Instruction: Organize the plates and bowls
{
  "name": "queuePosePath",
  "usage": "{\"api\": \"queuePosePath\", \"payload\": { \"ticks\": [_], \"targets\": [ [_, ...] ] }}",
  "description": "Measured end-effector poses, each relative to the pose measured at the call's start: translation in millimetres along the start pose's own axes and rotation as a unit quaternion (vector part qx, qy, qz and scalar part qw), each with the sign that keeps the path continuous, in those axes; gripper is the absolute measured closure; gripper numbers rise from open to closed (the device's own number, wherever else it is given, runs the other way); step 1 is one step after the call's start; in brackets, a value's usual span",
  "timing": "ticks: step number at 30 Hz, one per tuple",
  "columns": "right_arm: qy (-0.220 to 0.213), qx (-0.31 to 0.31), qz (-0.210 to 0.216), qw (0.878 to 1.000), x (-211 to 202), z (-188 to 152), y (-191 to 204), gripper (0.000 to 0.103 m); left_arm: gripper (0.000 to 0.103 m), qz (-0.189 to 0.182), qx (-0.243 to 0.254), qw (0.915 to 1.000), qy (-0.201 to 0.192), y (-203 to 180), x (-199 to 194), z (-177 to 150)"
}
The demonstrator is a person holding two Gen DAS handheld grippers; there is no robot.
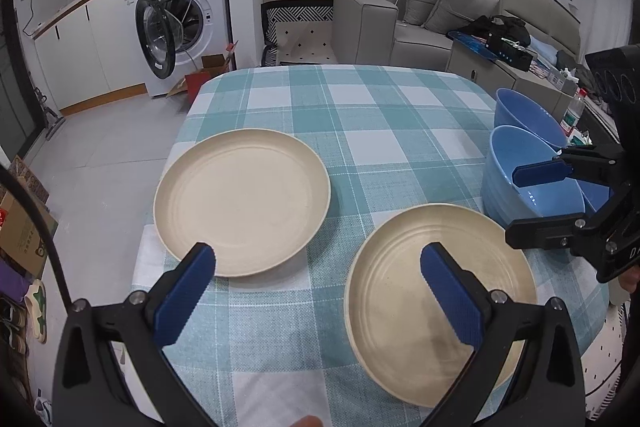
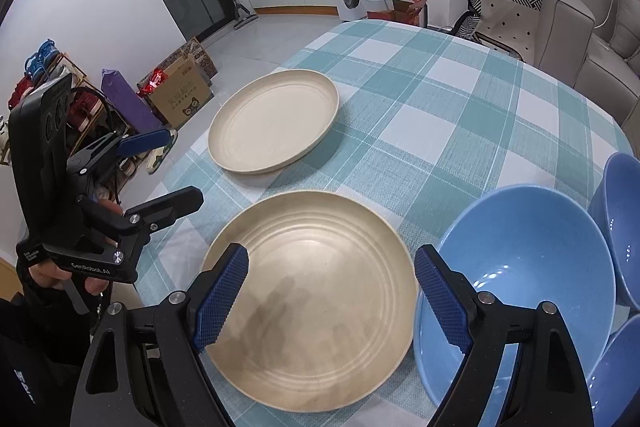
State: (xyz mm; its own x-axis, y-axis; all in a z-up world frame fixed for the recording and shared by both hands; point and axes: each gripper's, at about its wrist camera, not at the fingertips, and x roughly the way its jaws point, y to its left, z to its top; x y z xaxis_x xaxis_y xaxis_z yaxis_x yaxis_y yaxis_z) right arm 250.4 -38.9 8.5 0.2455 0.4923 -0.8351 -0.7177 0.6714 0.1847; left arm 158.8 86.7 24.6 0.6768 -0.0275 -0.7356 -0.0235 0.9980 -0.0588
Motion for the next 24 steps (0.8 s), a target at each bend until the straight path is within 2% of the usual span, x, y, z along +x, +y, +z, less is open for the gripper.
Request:
{"api": "queuePosePath", "payload": {
  "ticks": [24],
  "targets": [
    [0.014, 0.004, -0.005, 1.000, 22.2, 44.7, 1.4, 0.016, 0.000, 0.032, -0.050, 0.9982, 0.008, 44.9, 6.5, -5.2]
  ]
}}
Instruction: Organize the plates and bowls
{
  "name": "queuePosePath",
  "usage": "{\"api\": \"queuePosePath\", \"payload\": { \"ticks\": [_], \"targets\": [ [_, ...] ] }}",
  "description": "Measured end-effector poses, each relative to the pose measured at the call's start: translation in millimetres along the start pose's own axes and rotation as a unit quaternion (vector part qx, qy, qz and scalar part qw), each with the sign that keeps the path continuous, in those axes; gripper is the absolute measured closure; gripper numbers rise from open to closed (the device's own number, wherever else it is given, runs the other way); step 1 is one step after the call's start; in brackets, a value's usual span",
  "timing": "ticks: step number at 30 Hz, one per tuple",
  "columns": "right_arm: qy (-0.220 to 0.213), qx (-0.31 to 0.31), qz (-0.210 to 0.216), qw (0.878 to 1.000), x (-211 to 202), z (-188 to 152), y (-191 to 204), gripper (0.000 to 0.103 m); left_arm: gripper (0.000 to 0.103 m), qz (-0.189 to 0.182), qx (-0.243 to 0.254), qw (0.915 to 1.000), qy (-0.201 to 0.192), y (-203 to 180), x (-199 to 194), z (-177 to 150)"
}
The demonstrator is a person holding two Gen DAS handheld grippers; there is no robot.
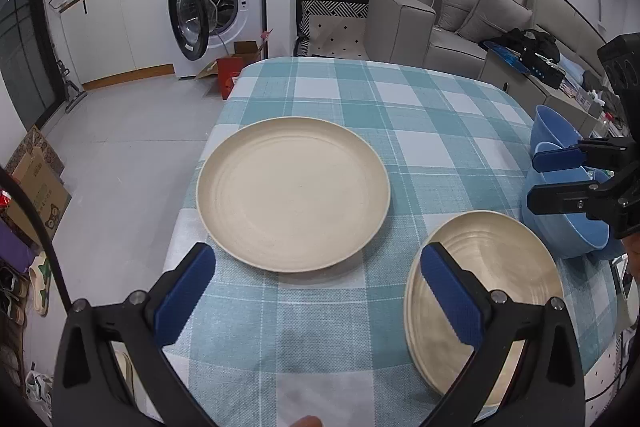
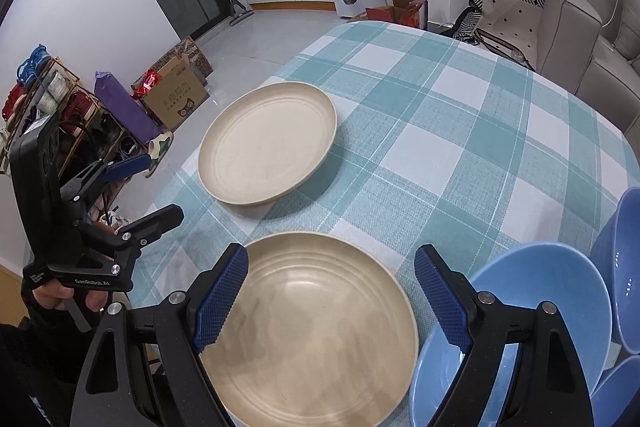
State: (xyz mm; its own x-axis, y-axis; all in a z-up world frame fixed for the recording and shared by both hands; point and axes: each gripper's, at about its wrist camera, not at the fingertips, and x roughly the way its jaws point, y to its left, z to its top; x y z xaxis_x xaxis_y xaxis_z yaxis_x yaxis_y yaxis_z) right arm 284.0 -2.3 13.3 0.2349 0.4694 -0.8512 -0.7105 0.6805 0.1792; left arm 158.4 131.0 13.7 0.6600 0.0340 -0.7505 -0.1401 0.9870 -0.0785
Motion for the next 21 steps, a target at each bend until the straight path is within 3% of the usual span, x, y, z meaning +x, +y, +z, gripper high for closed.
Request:
{"api": "queuePosePath", "payload": {
  "ticks": [21],
  "targets": [
    [0.020, 0.017, 0.014, 1.000, 34.6, 48.0, 9.7, 0.016, 0.000, 0.025, -0.042, 0.9987, 0.015, 45.0, 18.0, 13.5]
  ]
}}
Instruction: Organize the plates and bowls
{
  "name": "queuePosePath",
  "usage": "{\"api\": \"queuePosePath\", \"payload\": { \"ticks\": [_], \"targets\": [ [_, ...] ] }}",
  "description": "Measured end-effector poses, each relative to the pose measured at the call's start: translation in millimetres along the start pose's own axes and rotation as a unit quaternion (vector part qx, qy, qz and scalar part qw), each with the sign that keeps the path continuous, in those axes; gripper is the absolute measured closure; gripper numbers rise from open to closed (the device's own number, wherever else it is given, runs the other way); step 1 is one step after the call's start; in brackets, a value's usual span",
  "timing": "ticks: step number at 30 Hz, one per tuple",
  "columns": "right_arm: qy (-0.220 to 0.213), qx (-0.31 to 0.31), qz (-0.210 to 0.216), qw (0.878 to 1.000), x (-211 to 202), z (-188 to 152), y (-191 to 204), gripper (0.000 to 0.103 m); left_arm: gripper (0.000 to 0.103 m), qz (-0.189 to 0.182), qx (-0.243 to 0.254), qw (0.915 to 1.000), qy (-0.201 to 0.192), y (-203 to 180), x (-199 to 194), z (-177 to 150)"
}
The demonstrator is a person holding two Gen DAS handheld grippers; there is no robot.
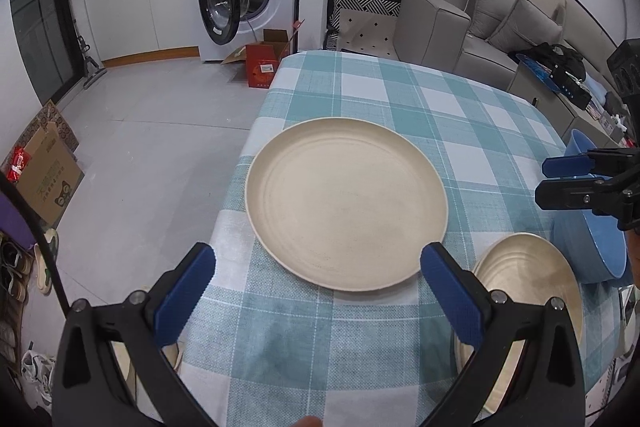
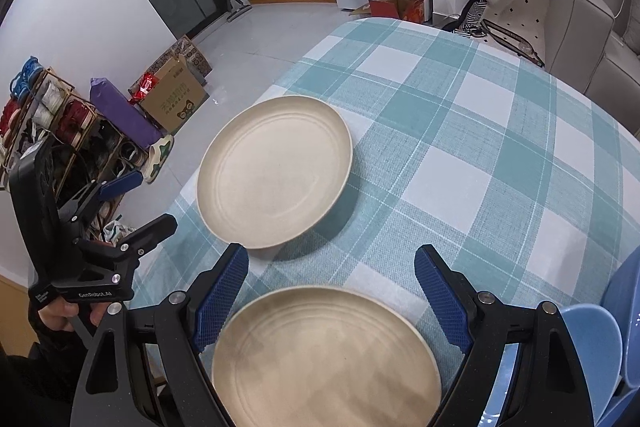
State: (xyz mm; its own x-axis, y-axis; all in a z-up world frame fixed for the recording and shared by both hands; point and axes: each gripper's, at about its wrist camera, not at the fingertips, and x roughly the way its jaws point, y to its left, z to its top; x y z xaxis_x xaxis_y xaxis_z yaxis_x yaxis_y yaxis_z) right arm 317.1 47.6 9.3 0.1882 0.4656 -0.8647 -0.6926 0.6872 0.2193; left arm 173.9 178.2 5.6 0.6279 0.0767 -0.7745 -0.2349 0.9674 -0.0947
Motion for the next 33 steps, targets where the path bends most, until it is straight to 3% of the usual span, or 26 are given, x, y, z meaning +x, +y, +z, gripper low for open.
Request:
{"api": "queuePosePath", "payload": {
  "ticks": [33],
  "targets": [
    [0.046, 0.049, -0.003, 0.998, 70.3, 32.3, 2.4, 0.016, 0.002, 0.023, -0.011, 0.9994, 0.024, 21.3, 48.2, 15.0]
  ]
}}
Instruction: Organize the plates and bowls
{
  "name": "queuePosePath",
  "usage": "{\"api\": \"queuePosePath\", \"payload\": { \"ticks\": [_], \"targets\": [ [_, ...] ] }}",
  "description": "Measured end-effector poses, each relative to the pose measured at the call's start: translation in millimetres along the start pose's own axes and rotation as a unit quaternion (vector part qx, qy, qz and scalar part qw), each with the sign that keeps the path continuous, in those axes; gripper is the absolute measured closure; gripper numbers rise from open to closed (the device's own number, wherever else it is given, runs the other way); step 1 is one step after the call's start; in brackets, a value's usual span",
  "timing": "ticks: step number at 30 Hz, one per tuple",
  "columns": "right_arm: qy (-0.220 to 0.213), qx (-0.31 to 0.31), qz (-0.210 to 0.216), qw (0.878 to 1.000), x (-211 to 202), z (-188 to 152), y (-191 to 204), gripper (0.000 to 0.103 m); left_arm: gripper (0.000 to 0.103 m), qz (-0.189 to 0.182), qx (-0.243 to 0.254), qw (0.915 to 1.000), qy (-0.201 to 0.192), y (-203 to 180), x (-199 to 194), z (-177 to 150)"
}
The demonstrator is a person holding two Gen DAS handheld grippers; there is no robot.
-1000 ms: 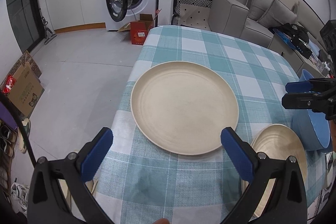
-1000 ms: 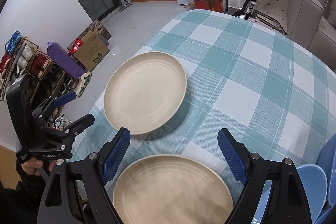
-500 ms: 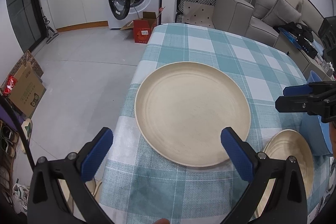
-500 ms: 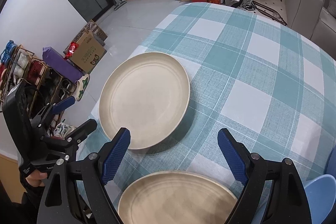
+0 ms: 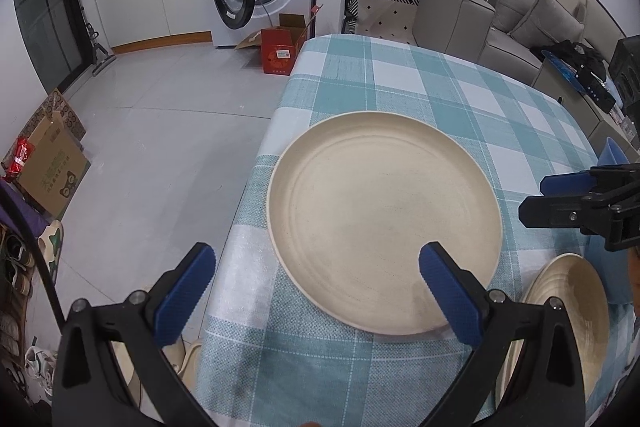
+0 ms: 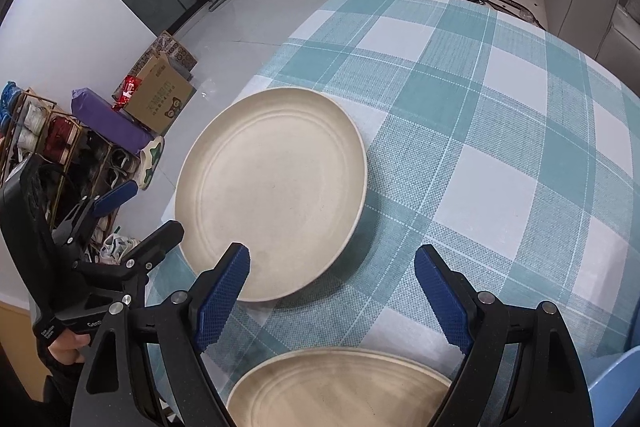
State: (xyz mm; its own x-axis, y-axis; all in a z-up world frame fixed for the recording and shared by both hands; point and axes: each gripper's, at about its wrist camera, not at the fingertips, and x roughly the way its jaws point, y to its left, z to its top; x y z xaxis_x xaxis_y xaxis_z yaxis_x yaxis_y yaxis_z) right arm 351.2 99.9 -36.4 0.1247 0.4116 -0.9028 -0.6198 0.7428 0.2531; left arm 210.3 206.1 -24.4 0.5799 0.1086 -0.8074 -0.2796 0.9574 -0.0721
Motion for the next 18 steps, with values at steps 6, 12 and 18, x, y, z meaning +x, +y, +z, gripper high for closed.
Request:
{"api": "queuePosePath", "payload": {
  "ticks": [6, 12, 18],
  "targets": [
    [0.007, 0.014, 0.000, 1.000, 10.9, 5.2, -3.6, 0.019, 0.008, -0.003, -0.003, 1.0000, 0.007, 5.1, 7.1, 0.9],
    [0.014, 0.019, -0.002, 1.000, 21.6, 7.9, -4.1, 0.021, 0.013, 0.002, -0.003, 0.9999, 0.012, 6.0, 14.6, 3.0],
    [0.019, 0.016, -0.002, 1.000, 30.8, 9.5, -1.6, 0.023, 0.018, 0.003, 0.001, 0.9999, 0.015, 6.5, 20.6, 5.0]
  ]
}}
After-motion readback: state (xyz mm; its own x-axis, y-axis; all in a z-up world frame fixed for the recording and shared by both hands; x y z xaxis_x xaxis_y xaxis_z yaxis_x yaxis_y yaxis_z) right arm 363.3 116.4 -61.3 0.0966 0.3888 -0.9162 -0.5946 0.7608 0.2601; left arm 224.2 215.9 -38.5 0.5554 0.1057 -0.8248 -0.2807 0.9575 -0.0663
